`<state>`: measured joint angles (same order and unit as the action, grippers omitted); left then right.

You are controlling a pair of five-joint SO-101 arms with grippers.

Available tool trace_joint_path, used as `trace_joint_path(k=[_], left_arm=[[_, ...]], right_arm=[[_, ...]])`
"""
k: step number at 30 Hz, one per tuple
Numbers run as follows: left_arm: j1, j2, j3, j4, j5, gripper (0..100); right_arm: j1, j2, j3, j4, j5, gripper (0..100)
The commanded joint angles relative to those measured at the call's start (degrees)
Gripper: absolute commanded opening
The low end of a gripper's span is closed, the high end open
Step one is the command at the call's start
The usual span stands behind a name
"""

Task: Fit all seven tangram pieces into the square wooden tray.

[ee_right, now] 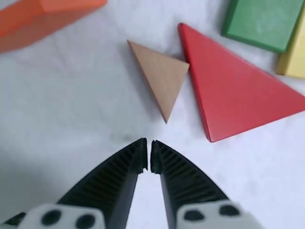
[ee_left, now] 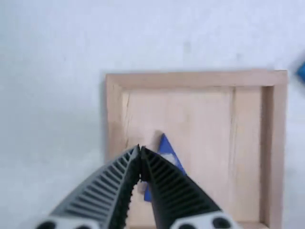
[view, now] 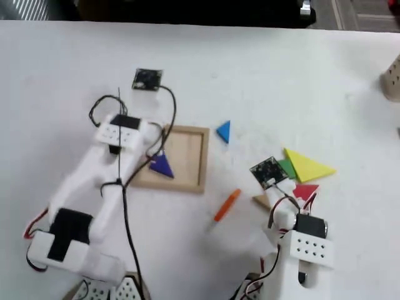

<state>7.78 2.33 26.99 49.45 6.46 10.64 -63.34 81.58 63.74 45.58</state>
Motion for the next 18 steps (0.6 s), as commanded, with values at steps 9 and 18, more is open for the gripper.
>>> trace_joint_path(k=[9, 18], left_arm=[[8.7, -3.5, 13.4, -25.6, 10.1, 2], [5.4, -3.6, 13.4, -15.3, 10.0, 2]], right_arm=[[-0.4, -1.0, -0.4, -0.7, 0.5, 1.8], [-0.4, -1.0, -0.4, -0.7, 0.4, 1.8]])
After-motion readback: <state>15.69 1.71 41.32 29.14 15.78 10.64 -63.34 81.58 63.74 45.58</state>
